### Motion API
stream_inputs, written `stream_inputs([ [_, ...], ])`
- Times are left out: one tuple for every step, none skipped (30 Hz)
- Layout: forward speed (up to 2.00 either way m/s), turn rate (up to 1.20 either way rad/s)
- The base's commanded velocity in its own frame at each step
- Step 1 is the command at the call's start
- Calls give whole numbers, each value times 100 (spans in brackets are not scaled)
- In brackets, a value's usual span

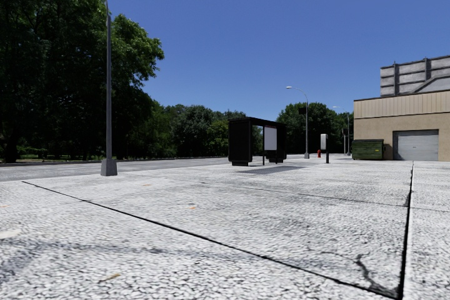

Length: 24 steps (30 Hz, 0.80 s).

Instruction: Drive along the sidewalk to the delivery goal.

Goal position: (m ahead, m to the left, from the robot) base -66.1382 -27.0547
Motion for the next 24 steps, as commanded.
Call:
stream_inputs([
  [0, 0],
  [0, 0],
  [0, 0],
  [0, 0],
  [0, 0],
  [0, 0],
  [0, 0],
  [0, 0],
  [0, 0],
  [0, 0],
  [0, 0],
  [0, 0],
  [0, 0],
  [0, 0],
  [0, 0],
  [0, 0],
  [0, 0],
  [0, 0],
  [0, 0],
  [0, 0],
  [0, 0],
  [0, 0],
  [0, 0],
  [0, 0],
])
